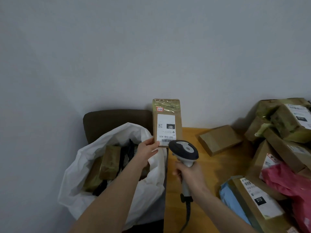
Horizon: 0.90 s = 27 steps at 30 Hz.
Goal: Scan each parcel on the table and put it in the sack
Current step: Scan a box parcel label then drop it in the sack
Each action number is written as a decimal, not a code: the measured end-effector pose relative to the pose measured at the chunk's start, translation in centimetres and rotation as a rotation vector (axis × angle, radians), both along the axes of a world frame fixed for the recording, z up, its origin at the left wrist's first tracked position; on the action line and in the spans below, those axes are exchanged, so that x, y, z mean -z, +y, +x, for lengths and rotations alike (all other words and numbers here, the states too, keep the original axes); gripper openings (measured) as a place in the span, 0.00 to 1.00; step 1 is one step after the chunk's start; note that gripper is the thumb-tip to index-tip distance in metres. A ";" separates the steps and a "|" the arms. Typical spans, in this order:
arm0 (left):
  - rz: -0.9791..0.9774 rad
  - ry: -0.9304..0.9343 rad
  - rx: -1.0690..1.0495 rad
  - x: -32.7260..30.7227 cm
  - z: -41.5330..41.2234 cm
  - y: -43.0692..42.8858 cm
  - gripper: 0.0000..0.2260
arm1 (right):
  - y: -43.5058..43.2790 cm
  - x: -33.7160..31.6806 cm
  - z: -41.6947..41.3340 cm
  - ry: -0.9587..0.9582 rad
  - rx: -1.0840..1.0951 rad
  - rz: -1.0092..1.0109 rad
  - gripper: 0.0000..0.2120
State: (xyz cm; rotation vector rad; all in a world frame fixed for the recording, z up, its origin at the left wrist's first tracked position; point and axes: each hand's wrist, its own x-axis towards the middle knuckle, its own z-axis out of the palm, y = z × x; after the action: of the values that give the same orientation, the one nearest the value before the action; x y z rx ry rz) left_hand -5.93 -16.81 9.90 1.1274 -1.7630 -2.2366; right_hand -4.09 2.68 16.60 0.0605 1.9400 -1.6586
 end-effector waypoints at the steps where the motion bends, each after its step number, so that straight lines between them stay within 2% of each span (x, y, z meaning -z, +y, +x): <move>1: 0.023 0.005 -0.013 -0.1 0.6 -0.8 0.19 | -0.6 -0.3 -0.4 0.013 -0.008 -0.013 0.06; 7: 0.126 0.014 -0.225 -0.4 9.1 -8.8 0.15 | -7.2 -1.0 -3.0 0.043 -0.085 -0.051 0.03; 11: 0.081 -0.116 -0.427 1.2 17.1 -13.5 0.11 | -11.3 0.5 -2.9 0.022 -0.153 -0.042 0.01; 16: 0.107 -0.178 -0.691 4.3 23.0 -15.8 0.09 | -15.2 3.4 -1.2 0.033 -0.283 0.057 0.05; 19: -0.069 -0.196 -0.808 6.4 24.7 -17.1 0.11 | -17.3 5.1 -0.1 -0.032 -0.328 0.088 0.03; 22: -0.293 -0.265 -0.811 7.2 25.3 -18.2 0.18 | -19.1 6.4 0.7 -0.091 -0.337 0.107 0.02; 27: -0.464 -0.316 -0.886 7.9 23.6 -18.6 0.19 | -21.8 7.9 1.3 -0.122 -0.334 0.152 0.02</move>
State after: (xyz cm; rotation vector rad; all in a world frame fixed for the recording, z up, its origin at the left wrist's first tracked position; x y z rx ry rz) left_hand 17.71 -35.38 2.04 1.7275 -1.3292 -1.1264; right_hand -2.84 -19.10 8.70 -0.0975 1.8631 -1.2618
